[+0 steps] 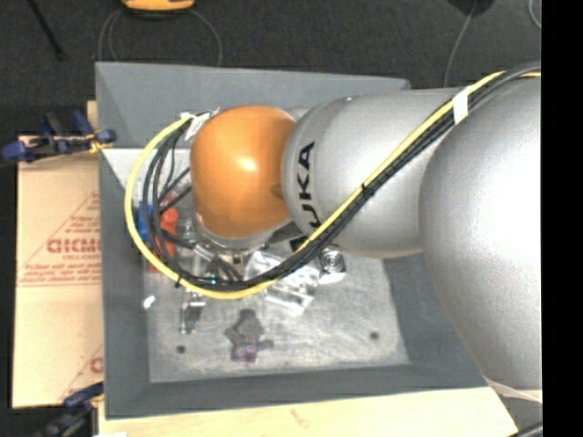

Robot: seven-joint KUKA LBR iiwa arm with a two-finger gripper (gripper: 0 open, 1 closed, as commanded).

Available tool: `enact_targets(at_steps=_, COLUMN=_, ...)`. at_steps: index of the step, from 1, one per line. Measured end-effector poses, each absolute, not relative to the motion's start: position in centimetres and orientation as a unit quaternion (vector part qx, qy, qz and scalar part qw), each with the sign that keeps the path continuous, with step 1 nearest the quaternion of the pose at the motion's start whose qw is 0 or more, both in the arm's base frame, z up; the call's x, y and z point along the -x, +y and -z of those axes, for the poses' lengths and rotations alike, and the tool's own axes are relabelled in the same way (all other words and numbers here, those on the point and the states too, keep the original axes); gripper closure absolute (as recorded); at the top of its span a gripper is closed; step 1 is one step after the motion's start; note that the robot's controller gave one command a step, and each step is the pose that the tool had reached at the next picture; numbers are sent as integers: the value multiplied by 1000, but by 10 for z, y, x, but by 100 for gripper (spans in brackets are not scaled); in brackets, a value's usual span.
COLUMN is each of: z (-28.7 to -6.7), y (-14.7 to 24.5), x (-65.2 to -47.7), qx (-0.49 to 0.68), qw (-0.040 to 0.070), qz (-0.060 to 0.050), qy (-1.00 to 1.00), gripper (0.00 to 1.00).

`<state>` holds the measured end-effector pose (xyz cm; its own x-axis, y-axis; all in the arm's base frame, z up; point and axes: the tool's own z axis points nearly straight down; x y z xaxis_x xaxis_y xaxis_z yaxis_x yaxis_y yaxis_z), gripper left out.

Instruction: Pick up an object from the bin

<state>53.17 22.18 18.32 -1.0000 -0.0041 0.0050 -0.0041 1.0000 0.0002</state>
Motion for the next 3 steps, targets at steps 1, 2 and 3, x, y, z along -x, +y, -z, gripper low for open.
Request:
enact_targets(at_steps=1, z=-176, y=169, x=-576, qx=-15, qw=-3, qz=-1, qy=-1000, gripper=0)
enact_targets(at_steps=2, z=-114, y=95, x=-597, qx=17, qw=1, qz=-2, qy=-1000, gripper=0)
enact_targets(at_steps=3, z=-107, y=54, x=-591, qx=108, qw=-1, qz=0, qy=-994, gripper=0)
